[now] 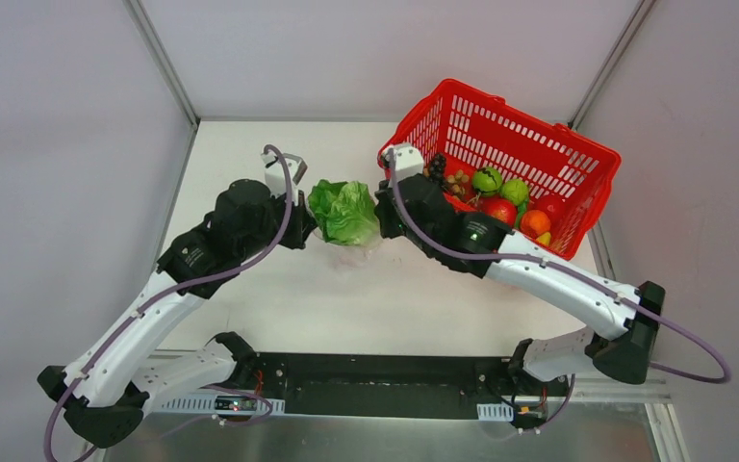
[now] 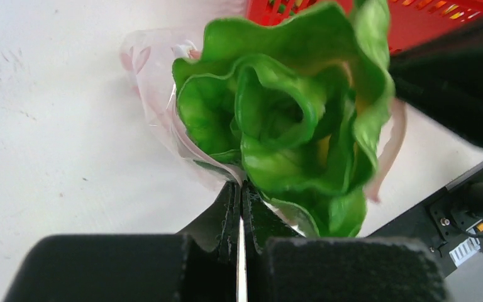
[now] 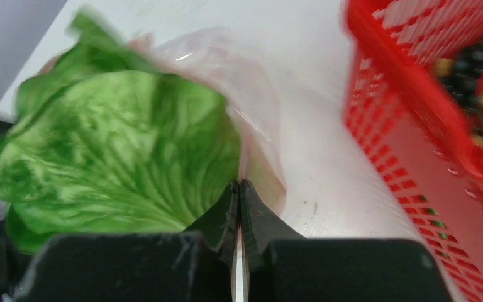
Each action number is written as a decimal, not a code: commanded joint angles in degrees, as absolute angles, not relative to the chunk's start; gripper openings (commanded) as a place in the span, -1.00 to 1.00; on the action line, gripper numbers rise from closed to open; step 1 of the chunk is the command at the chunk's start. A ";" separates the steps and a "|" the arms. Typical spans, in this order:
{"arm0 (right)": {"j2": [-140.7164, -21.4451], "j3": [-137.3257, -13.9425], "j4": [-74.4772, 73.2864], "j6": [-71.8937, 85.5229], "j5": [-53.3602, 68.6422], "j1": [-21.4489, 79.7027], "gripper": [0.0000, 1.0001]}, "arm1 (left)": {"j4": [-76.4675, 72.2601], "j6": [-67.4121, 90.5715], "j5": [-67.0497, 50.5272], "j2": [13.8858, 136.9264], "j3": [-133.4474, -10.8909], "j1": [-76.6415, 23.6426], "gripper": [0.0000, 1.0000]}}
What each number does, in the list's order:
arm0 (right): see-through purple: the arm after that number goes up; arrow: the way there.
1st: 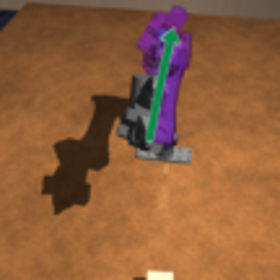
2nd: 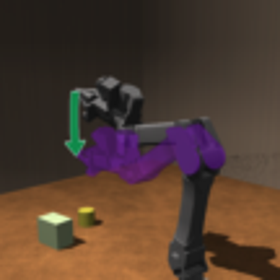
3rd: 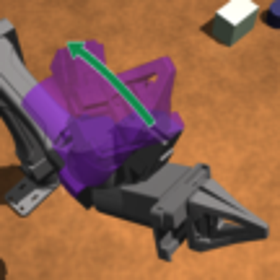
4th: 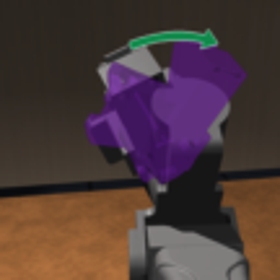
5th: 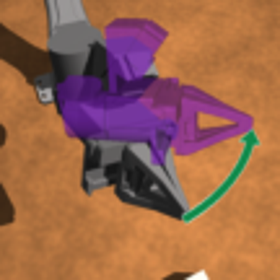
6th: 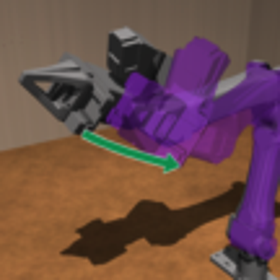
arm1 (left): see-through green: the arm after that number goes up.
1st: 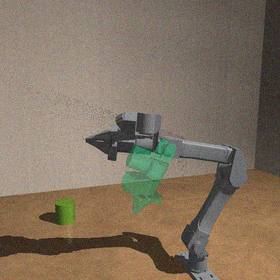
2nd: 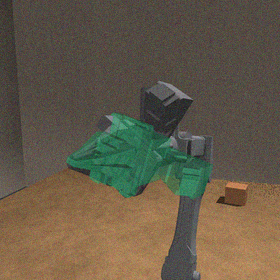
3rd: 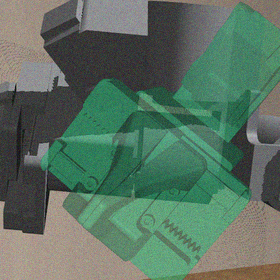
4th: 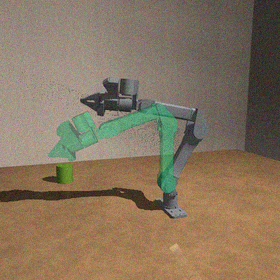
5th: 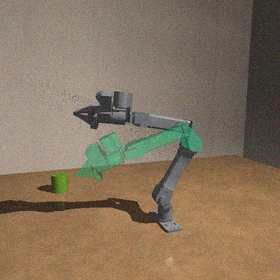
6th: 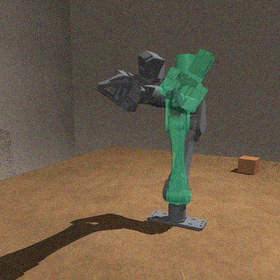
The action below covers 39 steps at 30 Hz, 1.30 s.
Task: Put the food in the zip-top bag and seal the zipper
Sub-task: Adjust the zipper on the food storage bag.
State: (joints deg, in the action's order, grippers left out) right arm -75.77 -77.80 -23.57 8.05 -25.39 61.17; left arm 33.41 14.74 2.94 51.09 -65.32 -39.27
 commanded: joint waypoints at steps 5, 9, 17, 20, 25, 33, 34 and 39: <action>-71.17 -73.60 -14.04 7.83 -36.40 60.88 -1.00 | 28.42 16.68 1.19 50.02 -64.85 -38.88 -1.00; -62.43 -67.23 -3.43 7.79 -40.61 58.57 -1.00 | 30.51 14.93 6.82 46.23 -65.05 -38.91 -1.00; -70.30 -77.91 -17.00 9.27 -8.34 55.66 -1.00 | 29.70 14.50 -10.38 51.23 -68.66 -38.89 -1.00; -81.30 -85.15 -28.01 9.78 -19.82 55.77 -1.00 | 25.73 17.39 -18.19 54.41 -69.04 -39.02 -1.00; -69.68 -77.30 -9.97 8.77 -4.03 58.05 -1.00 | 27.23 17.27 -6.73 49.22 -69.80 -38.94 -1.00; -68.86 -74.56 -8.96 7.81 -14.56 57.61 -1.00 | 33.16 15.12 4.44 45.03 -69.76 -38.67 -1.00; -67.60 -72.92 -4.67 9.85 -4.47 55.04 -1.00 | 32.50 15.07 4.06 45.30 -68.83 -38.67 -1.00; -74.02 -80.76 -17.24 9.66 -19.84 56.82 -1.00 | 33.16 15.34 -1.65 48.61 -69.09 -38.67 -1.00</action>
